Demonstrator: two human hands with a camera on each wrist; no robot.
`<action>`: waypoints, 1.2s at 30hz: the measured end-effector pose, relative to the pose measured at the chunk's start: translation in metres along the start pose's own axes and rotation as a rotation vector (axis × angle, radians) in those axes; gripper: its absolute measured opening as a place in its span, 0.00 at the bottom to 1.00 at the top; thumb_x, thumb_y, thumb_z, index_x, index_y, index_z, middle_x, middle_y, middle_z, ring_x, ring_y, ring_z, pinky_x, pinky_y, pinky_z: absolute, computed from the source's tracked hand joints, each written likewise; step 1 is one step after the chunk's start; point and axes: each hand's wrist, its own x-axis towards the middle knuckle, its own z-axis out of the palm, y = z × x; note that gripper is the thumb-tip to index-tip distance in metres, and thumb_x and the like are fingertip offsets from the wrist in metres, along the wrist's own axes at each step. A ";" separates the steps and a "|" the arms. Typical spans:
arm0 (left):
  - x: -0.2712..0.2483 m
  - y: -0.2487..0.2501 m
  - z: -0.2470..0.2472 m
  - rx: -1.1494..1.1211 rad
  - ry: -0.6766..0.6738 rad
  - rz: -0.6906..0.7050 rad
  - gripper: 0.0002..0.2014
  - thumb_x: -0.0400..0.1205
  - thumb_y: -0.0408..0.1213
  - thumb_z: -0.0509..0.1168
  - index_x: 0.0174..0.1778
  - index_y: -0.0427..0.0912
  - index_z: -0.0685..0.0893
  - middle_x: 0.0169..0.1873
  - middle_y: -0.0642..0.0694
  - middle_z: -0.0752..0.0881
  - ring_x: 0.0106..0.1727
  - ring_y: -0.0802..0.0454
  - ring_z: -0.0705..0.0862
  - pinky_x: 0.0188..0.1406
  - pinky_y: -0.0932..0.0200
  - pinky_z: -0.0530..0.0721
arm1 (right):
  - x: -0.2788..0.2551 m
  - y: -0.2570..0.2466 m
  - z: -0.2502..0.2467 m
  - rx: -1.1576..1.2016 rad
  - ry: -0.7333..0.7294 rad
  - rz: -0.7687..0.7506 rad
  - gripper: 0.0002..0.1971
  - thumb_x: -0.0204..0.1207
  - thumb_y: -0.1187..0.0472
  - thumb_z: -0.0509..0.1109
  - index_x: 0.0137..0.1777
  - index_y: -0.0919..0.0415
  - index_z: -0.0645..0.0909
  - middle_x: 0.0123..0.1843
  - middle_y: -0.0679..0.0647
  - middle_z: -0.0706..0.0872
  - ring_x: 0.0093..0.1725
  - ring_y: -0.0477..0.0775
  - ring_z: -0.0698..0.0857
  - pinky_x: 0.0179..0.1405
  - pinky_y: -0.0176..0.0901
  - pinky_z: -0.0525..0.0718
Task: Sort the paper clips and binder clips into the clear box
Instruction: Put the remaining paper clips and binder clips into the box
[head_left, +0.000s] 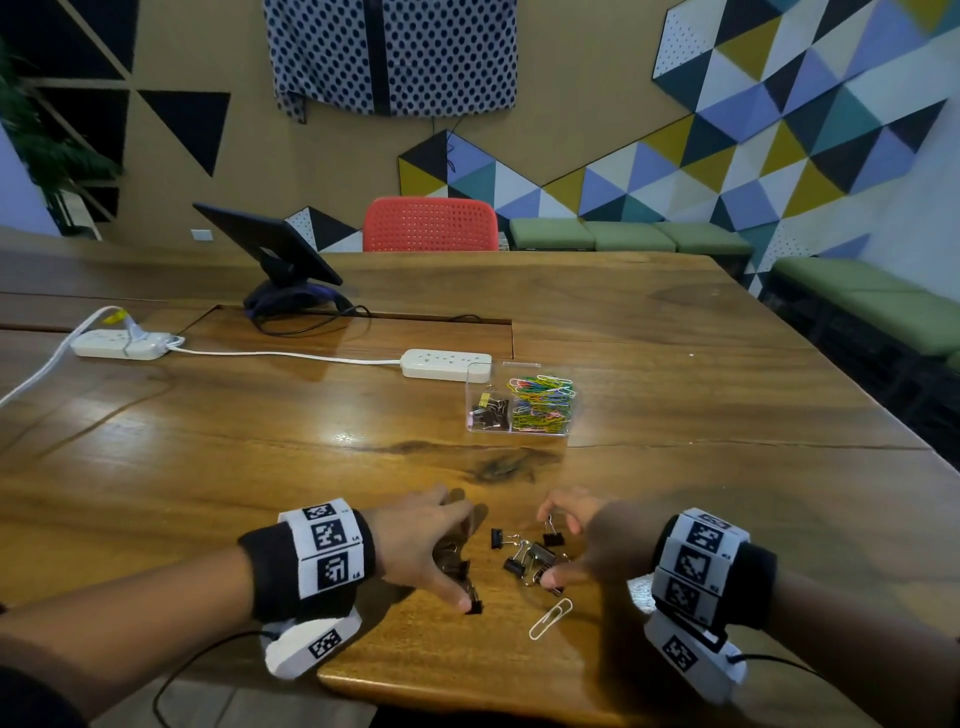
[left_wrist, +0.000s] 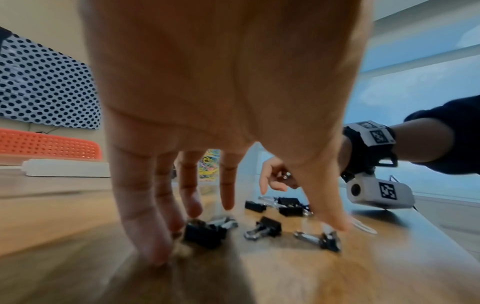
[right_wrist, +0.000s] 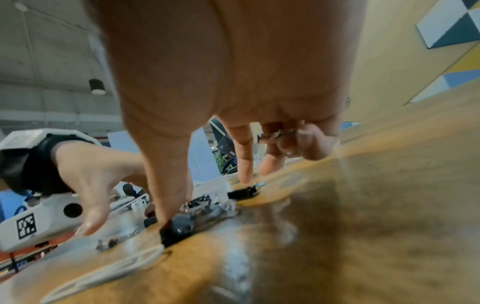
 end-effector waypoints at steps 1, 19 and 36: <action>0.001 0.001 0.002 -0.008 0.024 0.020 0.34 0.70 0.58 0.72 0.68 0.52 0.68 0.61 0.49 0.70 0.57 0.51 0.73 0.57 0.53 0.80 | 0.000 -0.001 0.000 0.003 -0.005 -0.004 0.29 0.68 0.42 0.74 0.68 0.42 0.68 0.54 0.43 0.72 0.54 0.45 0.74 0.57 0.42 0.79; 0.017 0.013 -0.002 -0.049 0.155 0.200 0.10 0.77 0.36 0.69 0.53 0.43 0.85 0.57 0.46 0.80 0.57 0.52 0.79 0.54 0.61 0.79 | 0.019 -0.006 0.006 -0.020 0.012 -0.054 0.17 0.74 0.54 0.71 0.60 0.56 0.74 0.36 0.43 0.75 0.32 0.39 0.72 0.31 0.30 0.71; 0.032 0.006 -0.001 -0.088 0.192 0.217 0.10 0.76 0.36 0.70 0.53 0.43 0.84 0.55 0.45 0.84 0.56 0.50 0.82 0.55 0.58 0.82 | 0.034 -0.001 -0.002 -0.005 0.103 -0.052 0.02 0.76 0.59 0.65 0.46 0.50 0.77 0.37 0.46 0.79 0.41 0.46 0.79 0.53 0.44 0.82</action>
